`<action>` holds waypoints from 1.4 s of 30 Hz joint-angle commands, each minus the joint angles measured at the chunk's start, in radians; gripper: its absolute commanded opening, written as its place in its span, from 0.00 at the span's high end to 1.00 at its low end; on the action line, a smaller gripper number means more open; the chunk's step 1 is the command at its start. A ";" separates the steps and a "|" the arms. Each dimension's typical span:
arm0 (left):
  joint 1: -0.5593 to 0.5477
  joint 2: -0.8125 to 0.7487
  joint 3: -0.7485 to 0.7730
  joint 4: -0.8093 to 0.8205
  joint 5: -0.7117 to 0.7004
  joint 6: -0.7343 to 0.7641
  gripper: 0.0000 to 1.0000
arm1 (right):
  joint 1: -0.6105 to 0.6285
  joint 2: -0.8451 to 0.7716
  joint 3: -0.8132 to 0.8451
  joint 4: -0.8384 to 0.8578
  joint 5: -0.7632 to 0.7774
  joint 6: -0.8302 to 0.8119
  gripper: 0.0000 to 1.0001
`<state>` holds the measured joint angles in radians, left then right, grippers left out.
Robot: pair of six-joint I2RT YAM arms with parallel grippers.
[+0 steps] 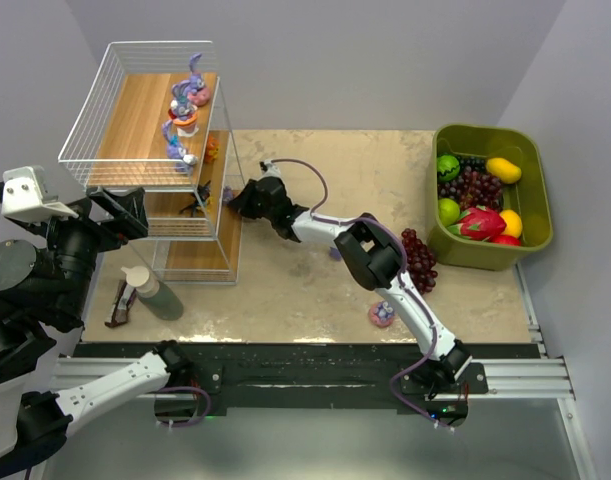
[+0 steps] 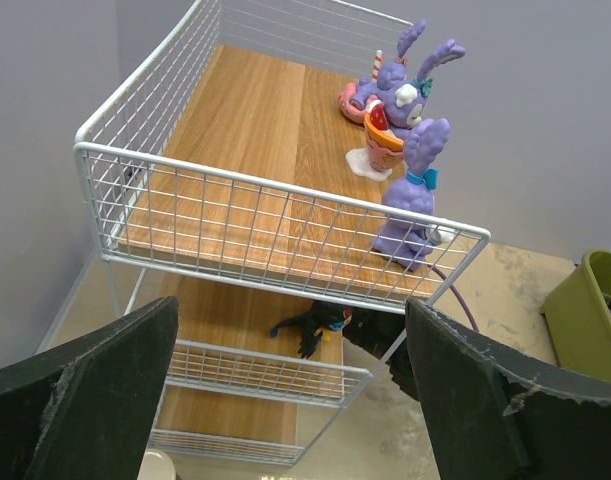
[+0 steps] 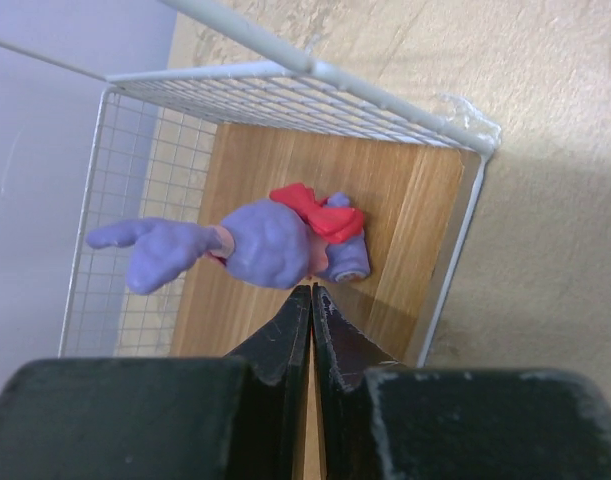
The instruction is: Place and organize the plastic toys onto the shelf
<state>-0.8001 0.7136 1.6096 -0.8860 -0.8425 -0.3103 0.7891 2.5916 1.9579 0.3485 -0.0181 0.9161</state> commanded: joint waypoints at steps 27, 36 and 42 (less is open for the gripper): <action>-0.002 0.004 0.012 0.013 -0.035 0.019 0.00 | -0.019 0.048 0.105 -0.045 0.078 -0.014 0.94; -0.002 0.006 0.010 0.013 -0.038 0.019 0.00 | -0.025 0.088 0.162 -0.049 0.055 -0.011 0.93; -0.002 0.010 0.013 0.015 -0.038 0.023 0.00 | -0.025 0.130 0.216 -0.045 0.020 -0.013 0.91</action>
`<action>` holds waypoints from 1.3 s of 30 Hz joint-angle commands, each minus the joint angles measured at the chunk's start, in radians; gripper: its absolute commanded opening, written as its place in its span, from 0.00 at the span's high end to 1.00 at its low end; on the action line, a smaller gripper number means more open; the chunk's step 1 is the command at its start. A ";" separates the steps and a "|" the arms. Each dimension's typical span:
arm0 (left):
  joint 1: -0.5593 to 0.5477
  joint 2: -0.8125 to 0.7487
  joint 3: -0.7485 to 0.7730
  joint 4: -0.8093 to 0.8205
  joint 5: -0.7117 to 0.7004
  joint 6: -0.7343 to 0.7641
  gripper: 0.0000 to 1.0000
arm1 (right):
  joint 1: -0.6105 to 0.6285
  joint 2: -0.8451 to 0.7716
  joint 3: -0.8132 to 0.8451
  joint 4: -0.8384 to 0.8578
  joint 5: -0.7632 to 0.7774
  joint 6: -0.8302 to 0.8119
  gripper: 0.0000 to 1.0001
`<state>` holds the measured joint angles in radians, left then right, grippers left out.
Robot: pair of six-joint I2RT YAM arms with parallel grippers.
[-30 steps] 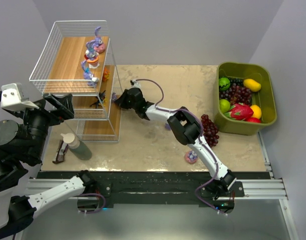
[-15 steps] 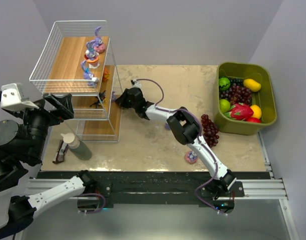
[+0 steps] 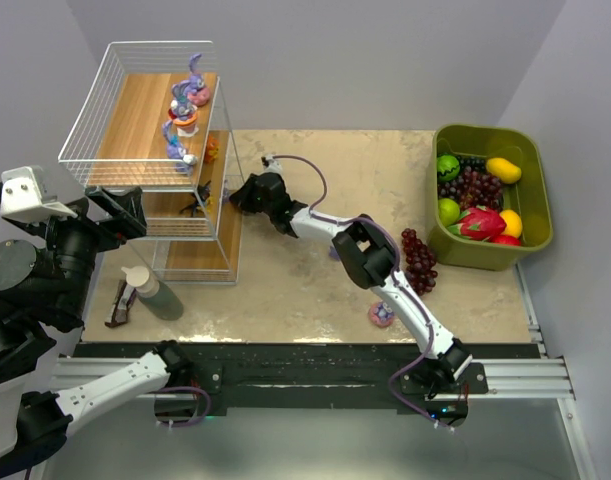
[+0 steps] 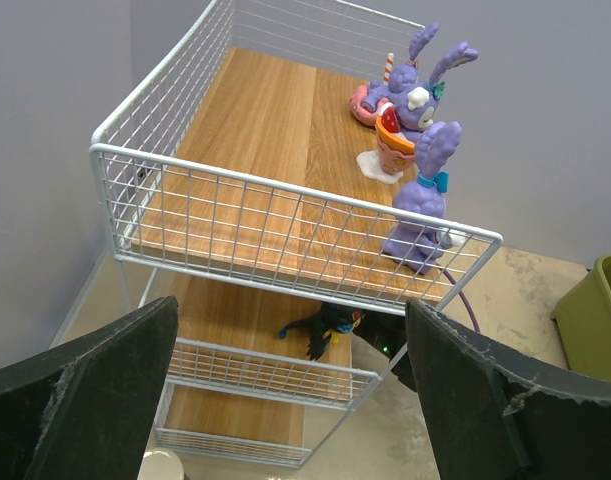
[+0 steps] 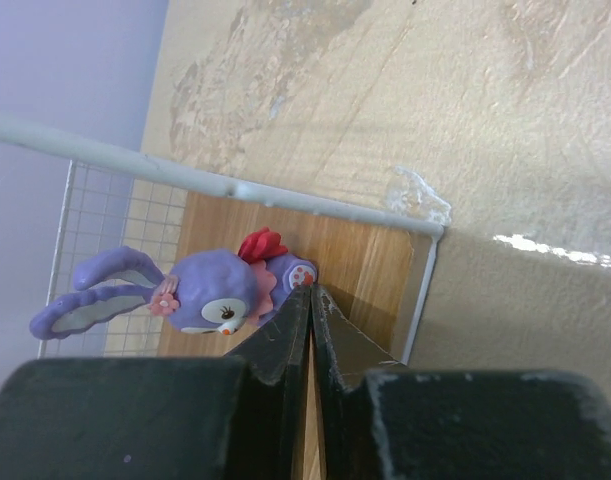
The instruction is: Place and organize the plastic toys onto the shelf
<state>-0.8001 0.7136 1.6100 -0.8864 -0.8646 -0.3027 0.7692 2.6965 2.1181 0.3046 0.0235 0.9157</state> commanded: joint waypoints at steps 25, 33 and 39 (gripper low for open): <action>-0.002 0.012 0.019 0.015 -0.016 0.020 0.01 | -0.013 0.002 0.030 0.019 -0.004 -0.023 0.75; -0.004 0.007 0.021 0.020 -0.014 0.024 0.01 | -0.016 -0.105 -0.023 -0.028 0.072 -0.067 0.69; -0.002 0.004 0.019 0.030 -0.004 0.025 0.00 | -0.024 -0.205 -0.066 -0.055 0.070 -0.110 0.59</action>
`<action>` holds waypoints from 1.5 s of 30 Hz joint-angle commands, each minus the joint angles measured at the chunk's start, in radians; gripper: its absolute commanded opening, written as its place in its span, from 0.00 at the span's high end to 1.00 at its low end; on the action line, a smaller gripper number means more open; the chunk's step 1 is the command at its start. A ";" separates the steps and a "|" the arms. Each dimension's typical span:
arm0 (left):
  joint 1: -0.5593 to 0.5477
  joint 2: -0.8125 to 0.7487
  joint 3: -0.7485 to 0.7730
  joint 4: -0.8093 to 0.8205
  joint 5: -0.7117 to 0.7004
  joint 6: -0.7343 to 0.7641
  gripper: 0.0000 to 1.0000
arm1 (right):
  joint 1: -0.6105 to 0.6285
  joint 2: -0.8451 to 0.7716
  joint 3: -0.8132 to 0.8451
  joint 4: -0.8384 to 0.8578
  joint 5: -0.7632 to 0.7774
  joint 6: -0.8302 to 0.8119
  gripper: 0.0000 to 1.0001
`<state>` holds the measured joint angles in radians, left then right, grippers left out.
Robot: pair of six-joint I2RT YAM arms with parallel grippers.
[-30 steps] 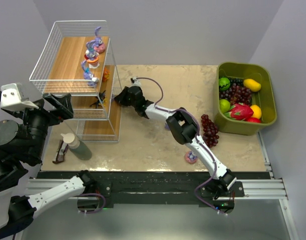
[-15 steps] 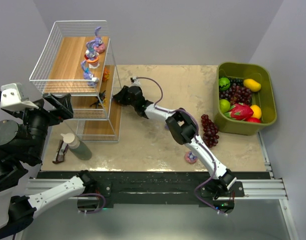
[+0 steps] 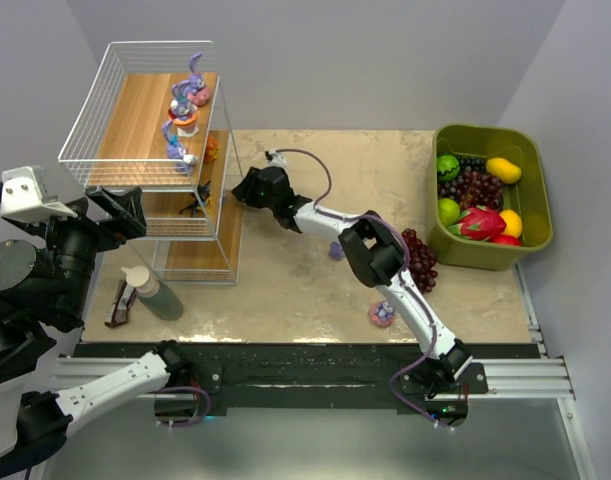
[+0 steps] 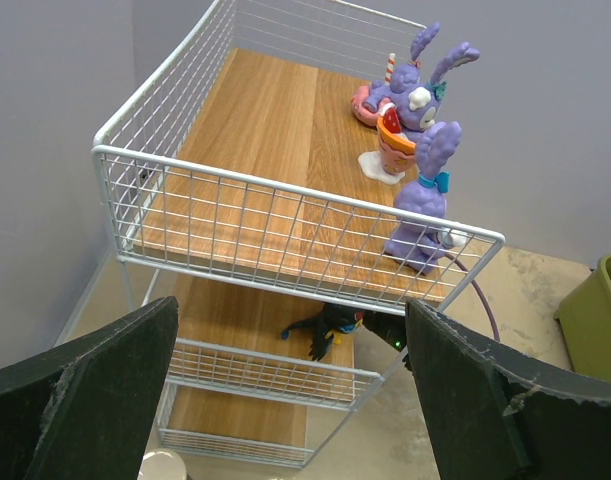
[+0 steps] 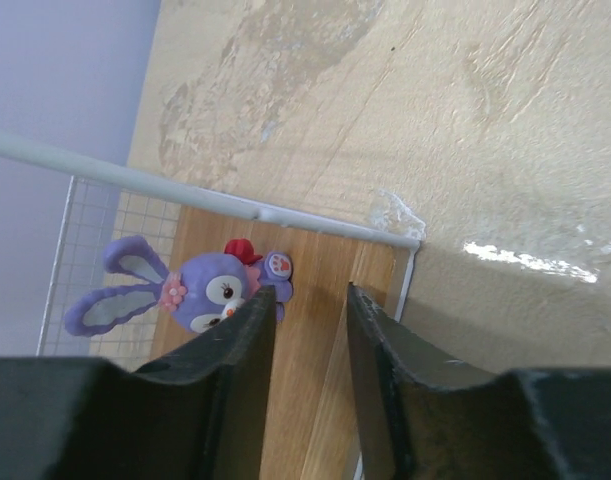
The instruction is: Place and organize the plastic toys onto the shelf
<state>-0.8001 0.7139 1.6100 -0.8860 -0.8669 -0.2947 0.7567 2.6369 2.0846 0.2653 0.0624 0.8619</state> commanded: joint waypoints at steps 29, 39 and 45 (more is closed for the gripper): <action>-0.002 0.019 -0.116 0.288 0.147 0.101 0.01 | -0.180 -0.966 -0.615 -0.851 0.079 -0.388 0.34; -0.002 0.030 -0.131 0.291 0.175 0.088 0.01 | -0.191 -1.080 -0.822 -0.778 -0.010 -0.402 0.47; -0.002 0.029 -0.127 0.285 0.178 0.085 0.00 | -0.198 -1.052 -0.844 -0.755 -0.053 -0.380 0.52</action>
<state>-0.8001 0.7403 1.4803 -0.6365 -0.7006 -0.2146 0.5663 1.5826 1.2434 -0.5388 0.0589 0.4847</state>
